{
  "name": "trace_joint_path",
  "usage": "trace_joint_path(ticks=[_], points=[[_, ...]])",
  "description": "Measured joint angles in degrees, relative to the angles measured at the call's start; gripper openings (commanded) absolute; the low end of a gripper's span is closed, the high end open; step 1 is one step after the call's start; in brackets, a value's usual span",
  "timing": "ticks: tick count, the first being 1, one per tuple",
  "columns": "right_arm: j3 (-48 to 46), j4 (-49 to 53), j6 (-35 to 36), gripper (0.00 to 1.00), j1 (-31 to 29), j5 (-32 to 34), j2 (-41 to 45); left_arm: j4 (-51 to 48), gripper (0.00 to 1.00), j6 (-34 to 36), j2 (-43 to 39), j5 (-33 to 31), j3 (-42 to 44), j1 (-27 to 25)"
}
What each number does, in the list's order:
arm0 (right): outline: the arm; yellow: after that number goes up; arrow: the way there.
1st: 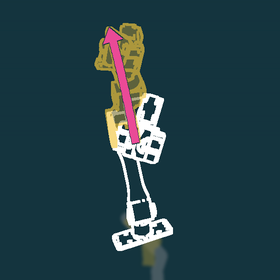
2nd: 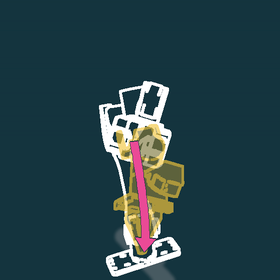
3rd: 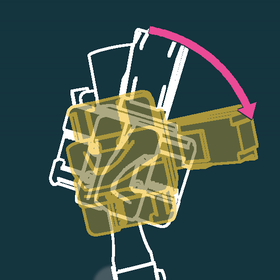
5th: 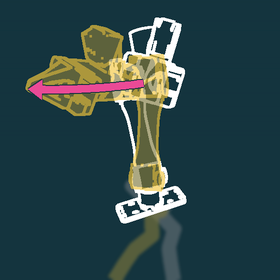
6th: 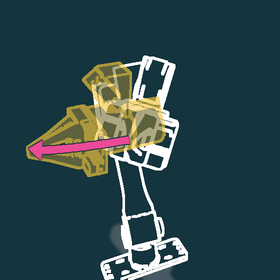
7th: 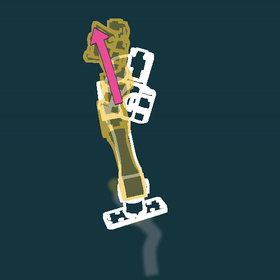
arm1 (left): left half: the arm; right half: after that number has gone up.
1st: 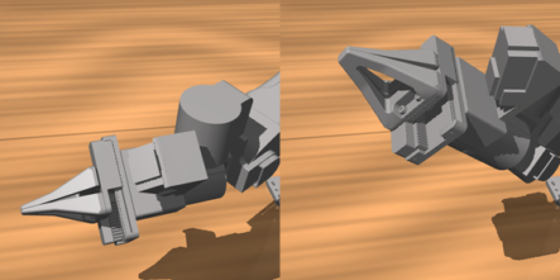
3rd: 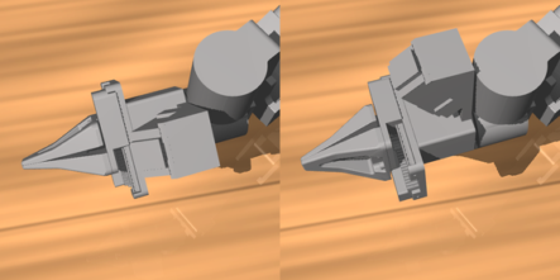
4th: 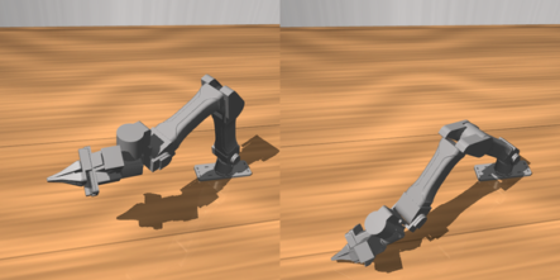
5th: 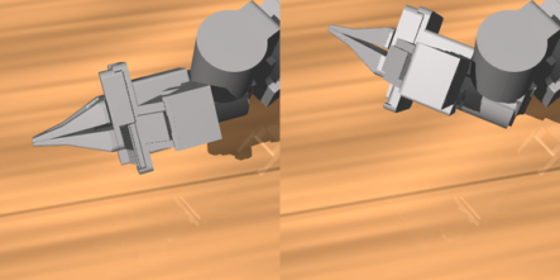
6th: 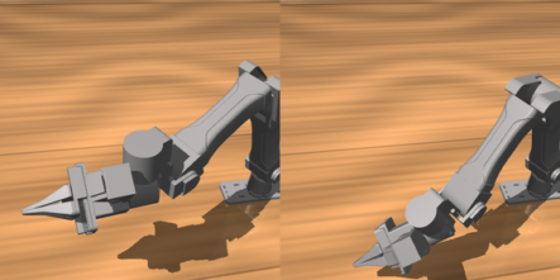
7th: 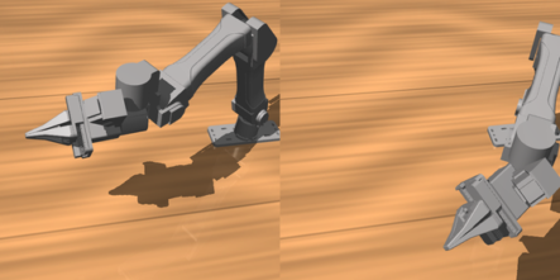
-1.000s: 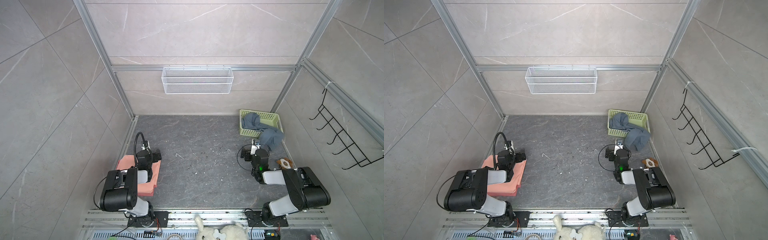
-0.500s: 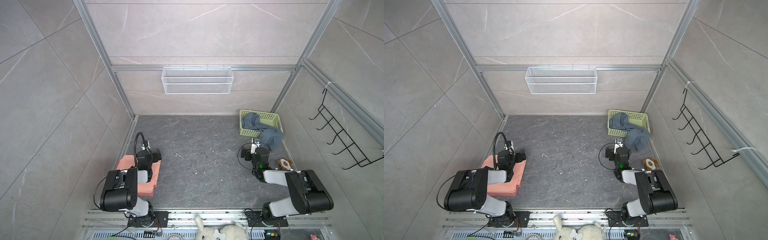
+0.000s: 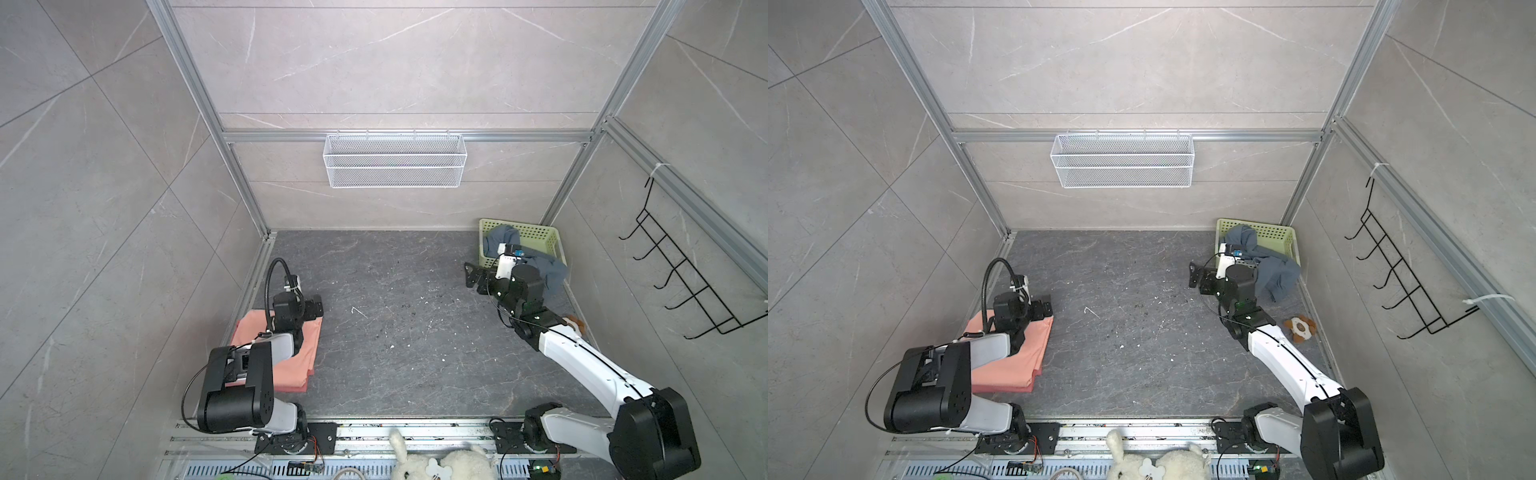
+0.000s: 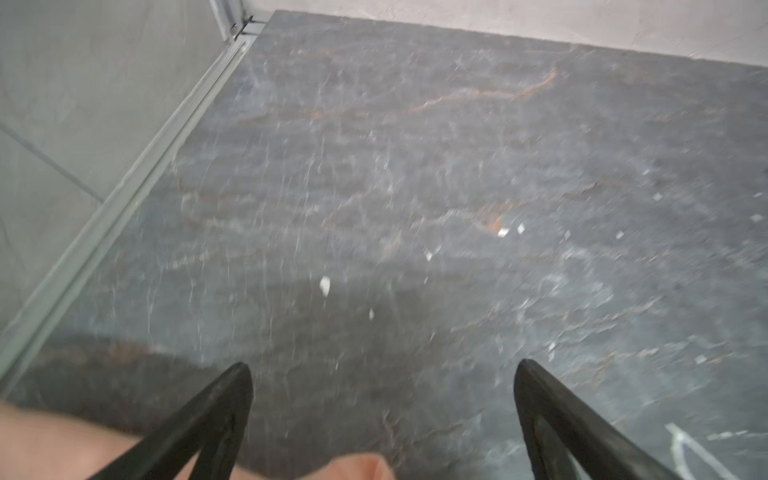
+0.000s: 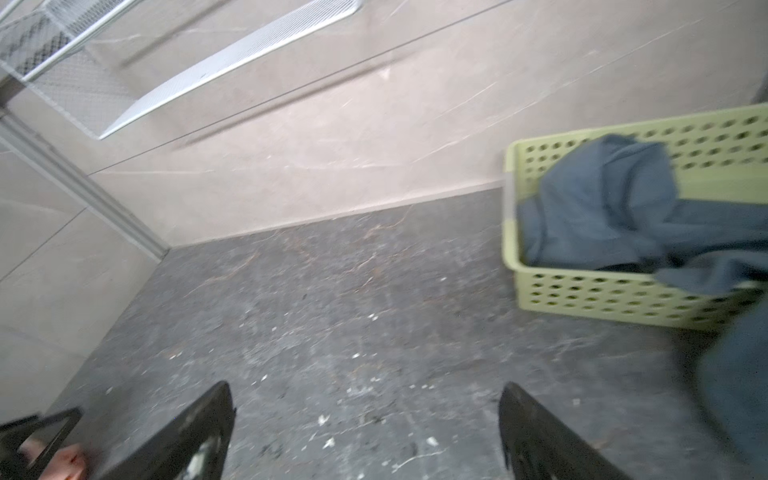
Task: Fold and stack the t-shirts
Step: 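Move the right gripper toward the green basket while the left arm reaches forward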
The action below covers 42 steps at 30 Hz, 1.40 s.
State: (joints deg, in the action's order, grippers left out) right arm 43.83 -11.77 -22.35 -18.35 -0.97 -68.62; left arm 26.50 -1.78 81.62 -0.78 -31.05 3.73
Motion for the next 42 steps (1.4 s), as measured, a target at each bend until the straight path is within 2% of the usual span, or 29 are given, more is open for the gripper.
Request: trace_joint_path(ticks=[6,11,16,20,24,29,33,38,42], points=[[14.6,7.9,-5.2,0.99,-5.8,-3.8,-5.1,-12.2,1.0,-7.8,-10.1,1.4,-13.3,-3.0],[19.0,5.5,-13.0,0.99,-9.2,-7.5,-7.3,-20.7,1.0,-21.5,-14.2,2.4,-24.8,-10.7],[20.3,4.3,-20.4,0.99,-13.2,-9.6,-11.5,-22.4,1.0,-35.2,-15.5,2.9,-27.4,-20.5],[20.2,4.6,-22.2,0.99,-17.4,-8.7,-11.0,-24.3,1.0,-42.3,-14.1,2.9,-27.4,-27.8],[21.0,6.3,-24.6,0.99,-18.1,-6.6,-8.8,-24.7,1.0,-44.2,-13.4,4.1,-27.4,-31.0],[31.1,20.6,-27.4,0.99,-17.8,-0.1,-10.1,-26.2,1.0,-46.6,-12.9,3.8,-27.5,-30.7],[33.0,28.1,-27.5,0.99,-16.9,6.8,-10.4,-29.8,1.0,-45.2,-8.9,4.4,-31.3,-30.4],[32.5,37.9,-24.4,0.92,-8.2,16.0,-11.1,-37.2,1.0,-37.1,-1.6,7.5,-42.6,-30.5],[29.2,39.2,-21.4,0.91,2.7,18.3,-11.8,-42.2,1.0,-30.8,0.7,9.4,-48.1,-31.7]])
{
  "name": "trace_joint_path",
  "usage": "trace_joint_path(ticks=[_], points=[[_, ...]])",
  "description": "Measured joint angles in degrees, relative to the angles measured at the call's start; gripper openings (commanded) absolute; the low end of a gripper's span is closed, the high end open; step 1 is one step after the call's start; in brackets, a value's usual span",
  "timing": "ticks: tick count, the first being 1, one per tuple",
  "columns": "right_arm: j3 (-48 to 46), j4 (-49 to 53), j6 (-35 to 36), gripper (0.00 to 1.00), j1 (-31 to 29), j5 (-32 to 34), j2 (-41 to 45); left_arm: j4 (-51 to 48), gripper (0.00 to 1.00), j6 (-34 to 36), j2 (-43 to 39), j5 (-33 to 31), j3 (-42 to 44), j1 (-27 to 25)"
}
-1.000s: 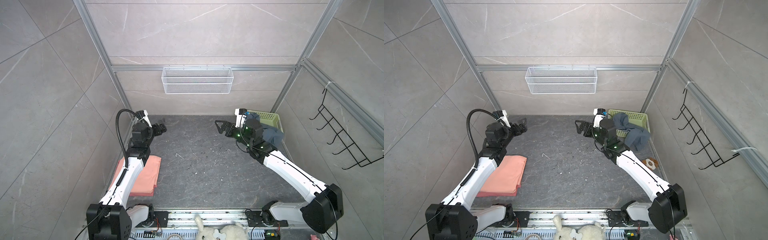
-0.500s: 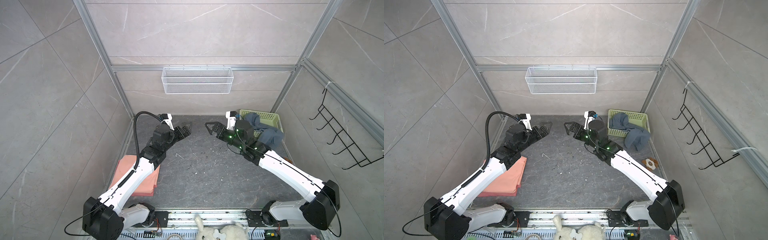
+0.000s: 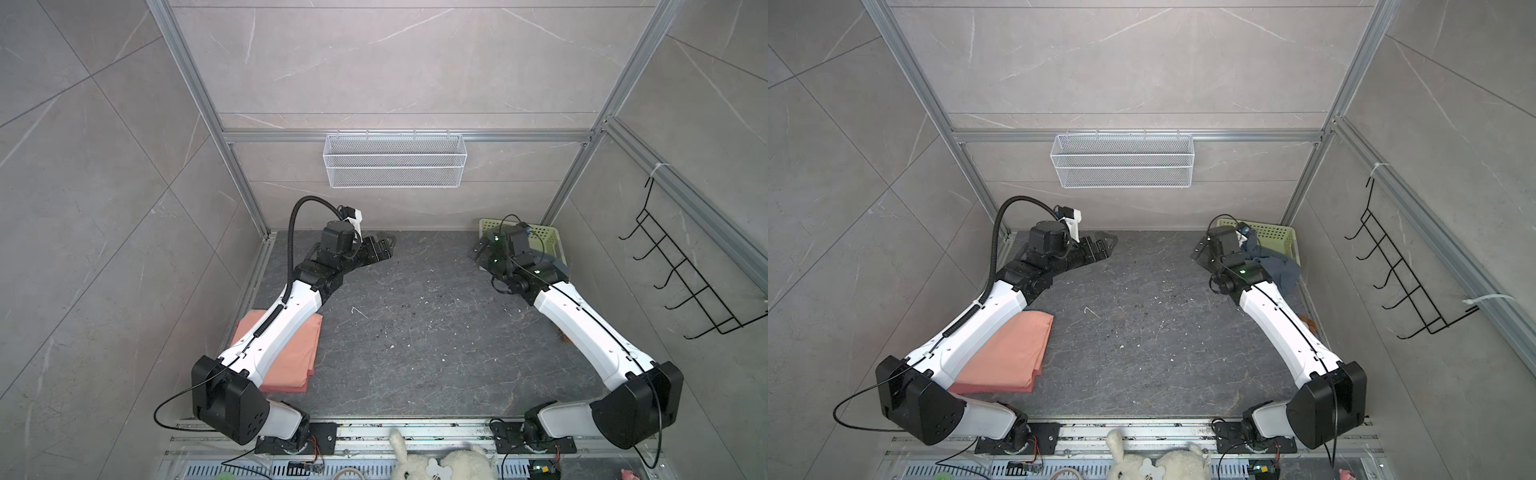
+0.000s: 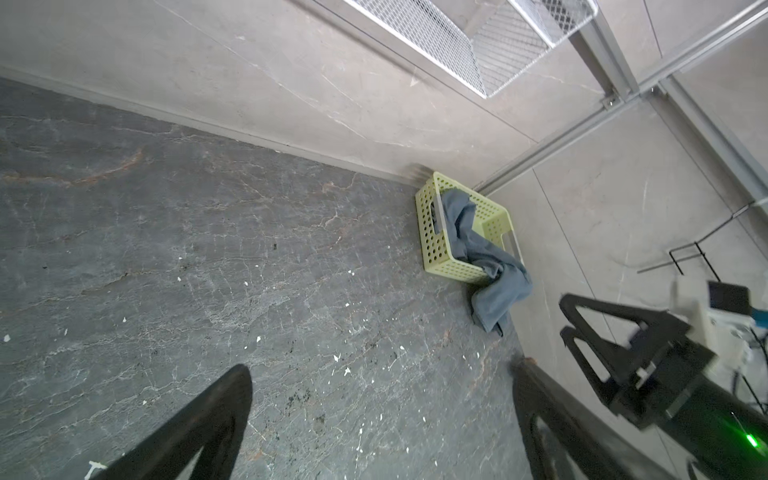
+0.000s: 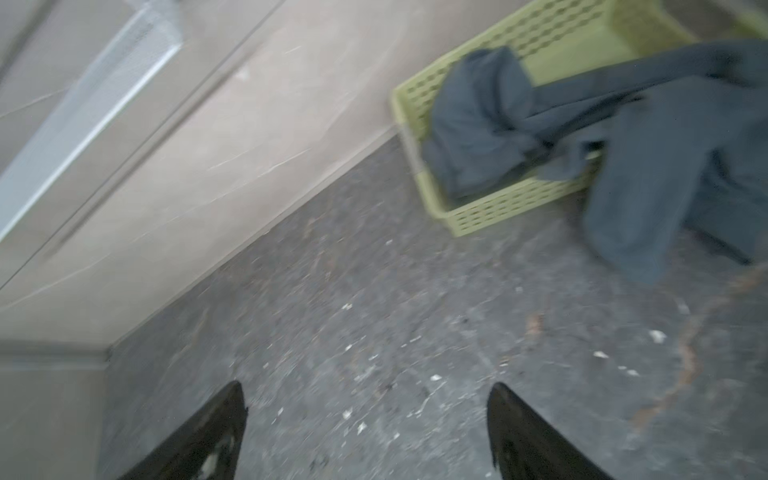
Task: Fold and stack the t-shirts
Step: 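Move the right gripper toward the green basket while the left arm reaches forward, then grasp a blue-gray t-shirt in the basket with the right gripper and lift it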
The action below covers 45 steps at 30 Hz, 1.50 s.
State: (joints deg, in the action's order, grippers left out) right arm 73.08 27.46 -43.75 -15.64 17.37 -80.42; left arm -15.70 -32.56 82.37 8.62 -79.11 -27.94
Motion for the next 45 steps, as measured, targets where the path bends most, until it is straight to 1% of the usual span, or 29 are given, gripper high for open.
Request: trace_joint_path(ticks=[3,5,7,9,10,16,21,26,29,31,33,35,36,37,39,40,41,42,43,45], points=[[-2.4,-0.1,3.1,0.92,5.6,-0.2,-2.0,-2.5,1.0,3.0,1.1,1.1,-1.7,-1.4],[-2.4,-0.2,5.2,0.95,8.0,-0.9,-4.6,-3.6,1.0,4.2,1.6,1.0,-1.7,-2.6],[-2.3,-0.2,7.5,0.95,10.4,-2.2,-7.7,-5.2,1.0,5.2,2.0,0.7,-1.7,-4.1],[-2.3,-0.1,9.2,0.96,13.0,-3.6,-10.4,-6.4,1.0,6.0,2.0,-0.3,-1.7,-5.6],[-2.3,-0.1,9.8,1.0,14.3,-4.3,-11.5,-6.8,1.0,6.3,2.0,-1.0,-1.7,-6.3],[-2.1,-0.7,14.3,0.99,21.8,-8.0,-16.9,-9.6,1.0,7.6,2.1,-4.0,-1.7,-9.0],[0.9,-1.6,17.0,0.99,24.8,-10.4,-23.9,-10.7,1.0,8.8,4.9,-4.5,-4.0,-11.0],[4.7,-3.3,19.0,0.99,26.3,-13.3,-30.1,-10.3,1.0,9.5,11.9,-0.7,-9.1,-12.8],[6.8,-4.1,19.6,0.96,26.3,-13.8,-32.8,-10.1,1.0,10.6,17.3,1.2,-13.5,-14.1],[7.7,-4.4,19.9,0.91,26.3,-13.9,-33.8,-10.4,1.0,11.6,21.7,2.3,-17.5,-15.4],[8.5,-4.6,20.2,0.81,26.3,-14.2,-34.8,-10.8,1.0,12.3,25.6,2.8,-21.3,-16.7],[9.3,-4.7,20.3,0.64,26.3,-14.4,-35.7,-11.0,1.0,12.8,29.3,3.2,-24.8,-17.9],[9.5,-4.8,20.4,0.53,26.3,-14.4,-36.0,-11.1,1.0,12.9,31.1,3.5,-26.5,-18.5],[9.6,-4.8,20.6,0.38,26.3,-14.4,-36.2,-11.2,1.0,13.1,32.7,3.6,-28.0,-19.0],[9.6,-4.6,20.8,0.23,26.3,-14.1,-36.4,-11.5,1.0,13.4,35.5,3.7,-30.7,-19.8],[9.7,-4.4,20.6,0.17,26.3,-13.8,-36.4,-11.6,1.0,13.5,36.8,3.7,-32.1,-20.2],[9.8,-4.3,20.5,0.12,26.3,-13.7,-36.4,-11.8,1.0,13.6,37.8,3.7,-33.0,-20.5],[10.0,-4.1,20.5,0.05,26.4,-13.4,-36.4,-12.0,1.0,13.7,38.4,3.7,-33.7,-20.8],[10.1,-4.0,20.4,0.0,26.5,-13.2,-36.4,-12.2,1.0,13.7,38.8,3.7,-34.1,-21.0],[10.1,-3.6,20.5,0.0,26.6,-12.9,-36.2,-12.5,1.0,13.8,38.9,3.7,-34.2,-21.2]])
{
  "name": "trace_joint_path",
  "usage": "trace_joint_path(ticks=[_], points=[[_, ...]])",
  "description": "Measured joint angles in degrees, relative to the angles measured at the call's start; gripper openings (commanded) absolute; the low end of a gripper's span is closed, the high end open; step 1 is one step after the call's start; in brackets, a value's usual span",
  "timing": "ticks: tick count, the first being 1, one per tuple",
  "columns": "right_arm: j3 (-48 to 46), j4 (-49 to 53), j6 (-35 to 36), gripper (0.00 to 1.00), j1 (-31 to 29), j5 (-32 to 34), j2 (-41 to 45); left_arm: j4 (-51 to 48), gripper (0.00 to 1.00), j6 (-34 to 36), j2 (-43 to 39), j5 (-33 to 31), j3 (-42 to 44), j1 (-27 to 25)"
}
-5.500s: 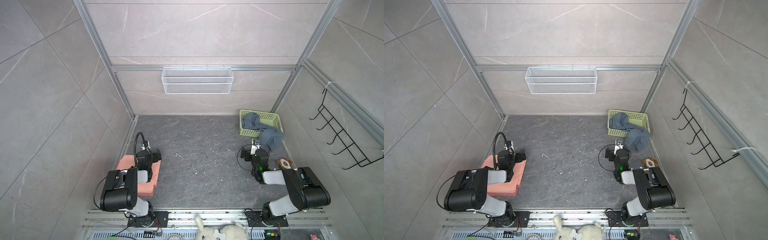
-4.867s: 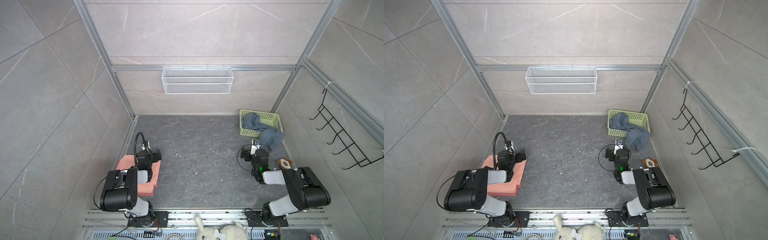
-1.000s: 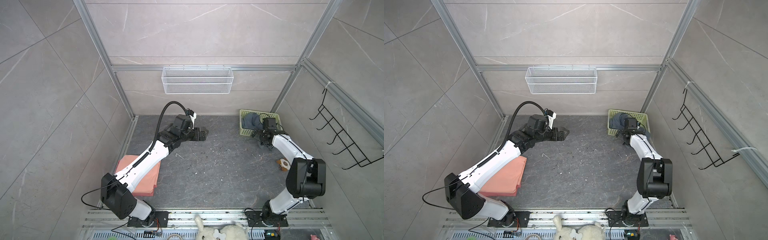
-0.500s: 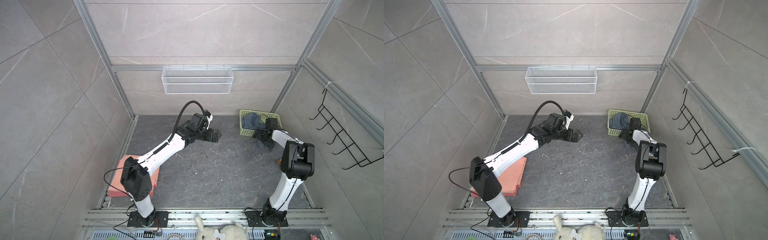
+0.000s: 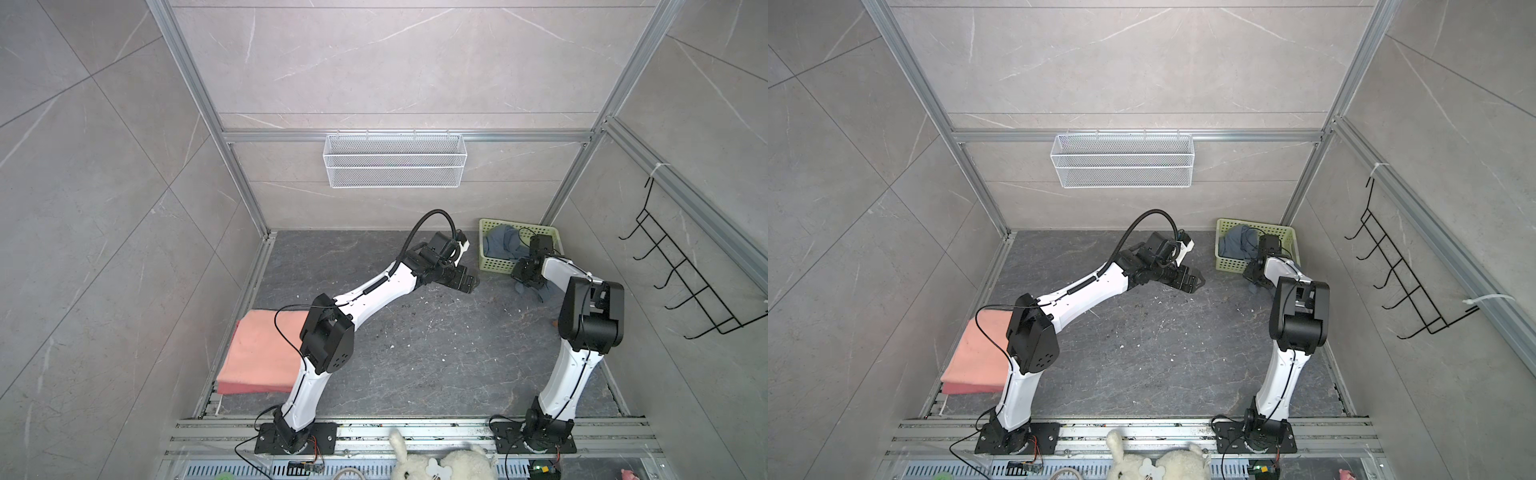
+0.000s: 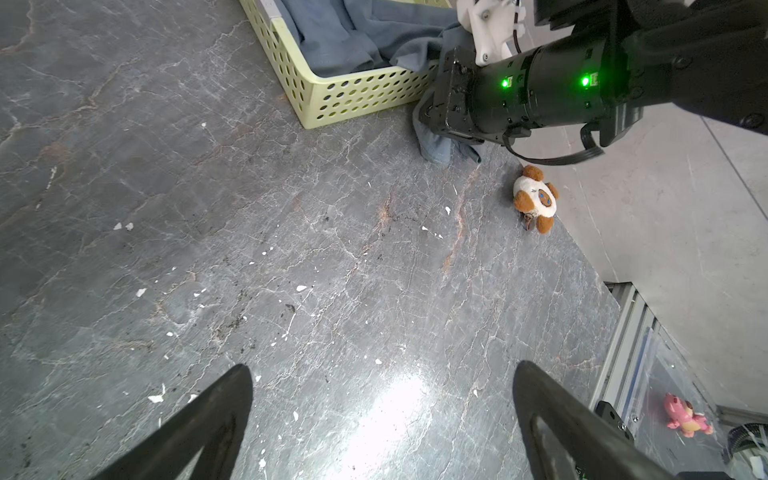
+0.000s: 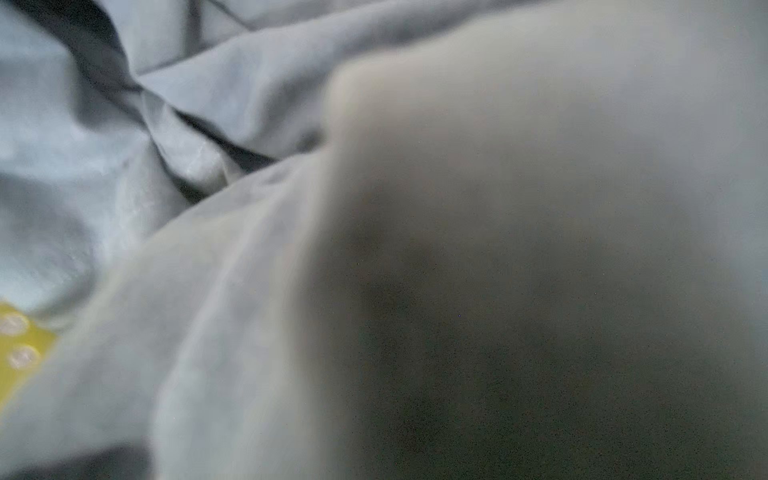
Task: Fold and stack the t-shirts
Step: 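Grasp a blue-gray t-shirt in the basket with the right gripper and lift it, then lay the blue-gray t-shirt onto the table with the right gripper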
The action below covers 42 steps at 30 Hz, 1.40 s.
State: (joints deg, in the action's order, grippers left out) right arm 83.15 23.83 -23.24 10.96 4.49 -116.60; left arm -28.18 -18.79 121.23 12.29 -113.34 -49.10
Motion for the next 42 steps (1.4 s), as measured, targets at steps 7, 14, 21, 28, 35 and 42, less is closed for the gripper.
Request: trace_joint_path(ticks=[7,14,21,28,35,42], points=[[0.1,2.3,0.8,0.0,0.1,1.1,7.9,2.1,1.0,0.0,-0.8,-0.2,2.4,0.0],[0.5,2.5,0.8,0.0,0.0,-3.0,22.8,2.5,1.0,2.2,-3.0,-2.1,4.3,0.0],[3.6,4.2,0.4,0.0,-0.6,-11.9,35.6,3.1,1.0,5.6,-10.2,-4.7,7.6,0.3],[28.5,8.7,0.3,0.0,-10.1,-21.7,33.9,7.8,1.0,5.3,-17.8,-4.5,14.7,1.9],[38.2,5.1,-6.2,0.0,-24.7,-30.5,31.2,13.2,1.0,0.9,-28.0,-4.4,28.6,8.3],[45.4,2.9,-13.1,0.0,-37.9,-36.2,19.6,14.9,1.0,-3.1,-41.7,-6.3,41.5,19.8]])
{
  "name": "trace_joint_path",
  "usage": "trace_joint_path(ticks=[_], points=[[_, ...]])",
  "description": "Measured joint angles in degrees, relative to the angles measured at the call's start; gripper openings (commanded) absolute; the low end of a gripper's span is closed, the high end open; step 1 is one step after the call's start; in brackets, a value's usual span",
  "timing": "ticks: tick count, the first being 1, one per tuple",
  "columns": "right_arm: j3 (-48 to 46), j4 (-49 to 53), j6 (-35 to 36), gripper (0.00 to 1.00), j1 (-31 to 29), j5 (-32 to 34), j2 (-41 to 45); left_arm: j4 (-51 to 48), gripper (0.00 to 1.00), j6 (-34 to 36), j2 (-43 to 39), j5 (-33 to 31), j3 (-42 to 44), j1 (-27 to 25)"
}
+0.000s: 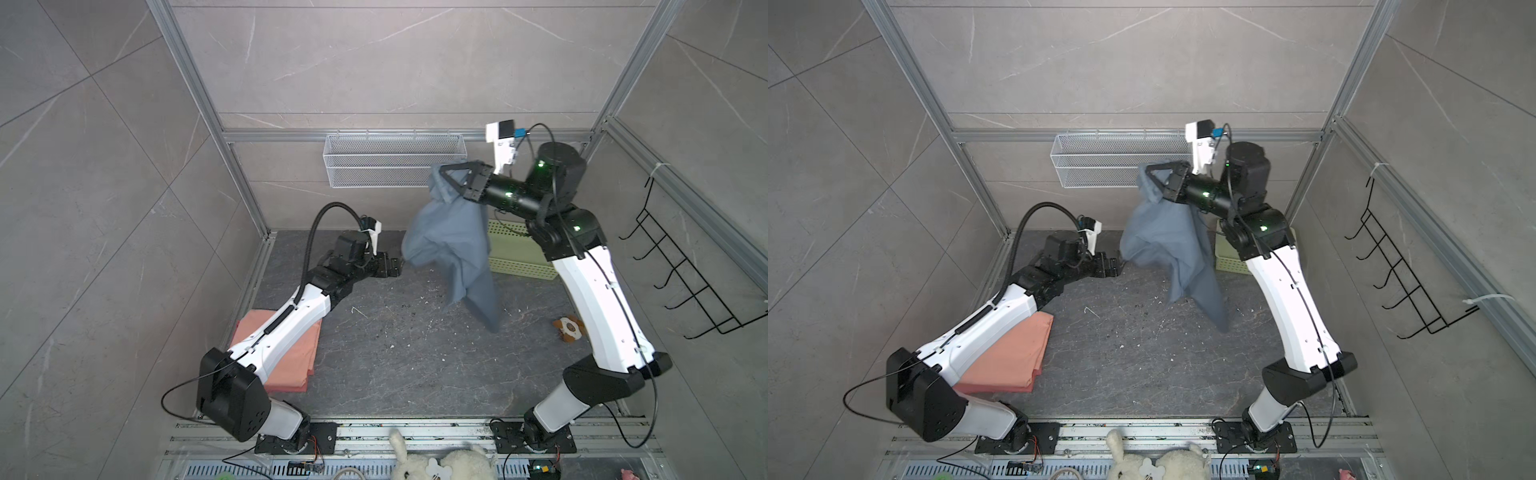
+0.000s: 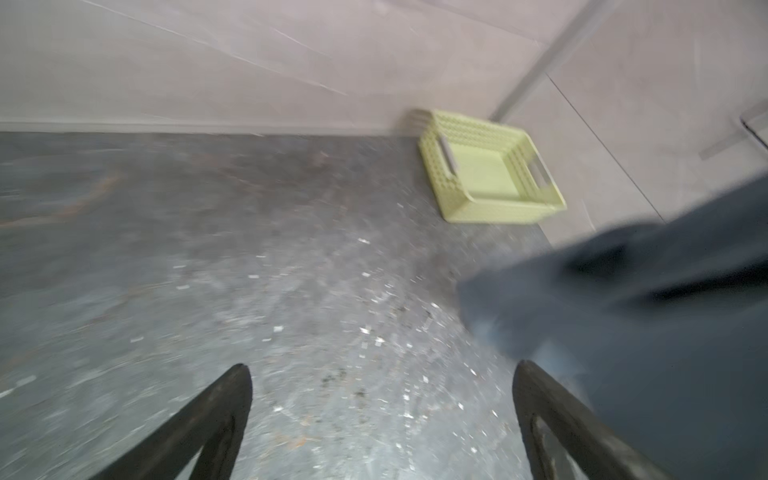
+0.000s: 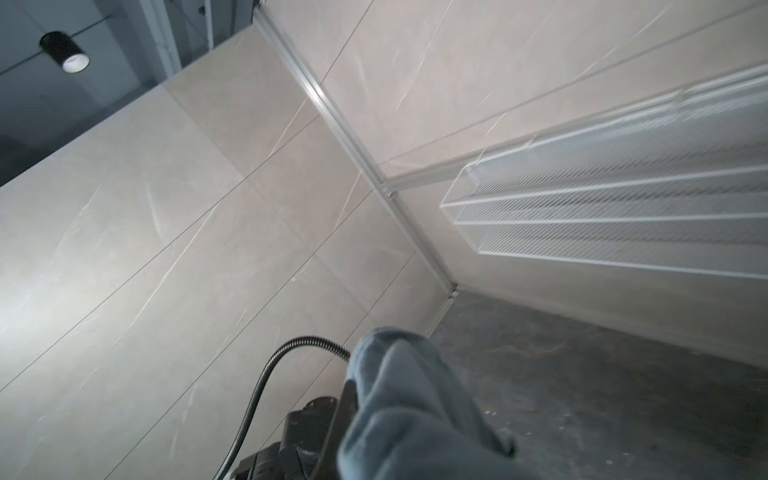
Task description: Fold and stack the t-shirts
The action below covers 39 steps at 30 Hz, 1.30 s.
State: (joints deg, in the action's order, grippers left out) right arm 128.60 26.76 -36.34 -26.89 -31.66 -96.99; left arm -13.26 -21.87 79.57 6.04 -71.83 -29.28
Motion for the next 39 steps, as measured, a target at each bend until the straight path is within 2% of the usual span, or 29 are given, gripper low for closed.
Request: trace_joint_path(ticks=[3,7,9,12,13,14,15,16,17,22,28,33,39], points=[[1.2,-0.1,-1.7,0.0,-2.9,-1.8,-2.0,-0.2,1.0,0.0,-5.2,-1.9,2.4,1.9],[0.0,-0.1,-1.5,0.0,-2.9,-1.2,0.3,-0.9,1.0,0.1,-11.1,-4.8,4.0,3.3],[-3.4,0.4,-0.4,0.0,-2.5,0.9,3.8,-1.5,1.0,0.3,-12.9,-6.1,4.3,3.8],[-13.2,1.2,1.2,0.01,-1.3,5.9,11.5,-2.7,1.0,0.7,-14.6,-7.7,4.5,4.3],[-17.8,1.5,1.5,0.09,-0.3,8.1,14.6,-3.5,1.0,0.9,-15.0,-8.3,4.5,4.5],[-21.2,2.1,1.6,0.28,0.7,10.1,16.7,-4.0,1.0,0.9,-15.2,-8.8,4.7,4.5],[-26.0,2.9,1.5,0.57,2.4,13.3,19.3,-4.7,1.0,1.0,-15.5,-9.2,5.0,4.6],[-29.4,3.8,1.4,0.8,3.9,16.0,20.7,-5.2,1.0,1.1,-15.8,-9.6,5.4,4.6],[-32.7,5.2,1.4,0.84,5.7,18.7,21.6,-5.7,1.0,1.1,-16.0,-9.9,5.9,4.6],[-43.5,12.5,1.3,0.84,11.7,30.0,18.1,-9.5,1.0,1.0,-15.7,-10.5,8.1,4.8],[-47.2,14.4,-0.9,0.8,11.2,31.3,16.0,-11.4,0.99,-0.1,-10.8,-9.6,8.1,5.4],[-51.9,10.1,-5.7,0.78,7.6,30.8,15.8,-11.8,0.93,-0.9,-2.4,-6.5,8.0,5.5],[-59.7,4.2,-13.4,0.78,-0.6,29.7,10.1,-12.8,0.88,-3.0,10.9,-5.4,4.0,5.5]])
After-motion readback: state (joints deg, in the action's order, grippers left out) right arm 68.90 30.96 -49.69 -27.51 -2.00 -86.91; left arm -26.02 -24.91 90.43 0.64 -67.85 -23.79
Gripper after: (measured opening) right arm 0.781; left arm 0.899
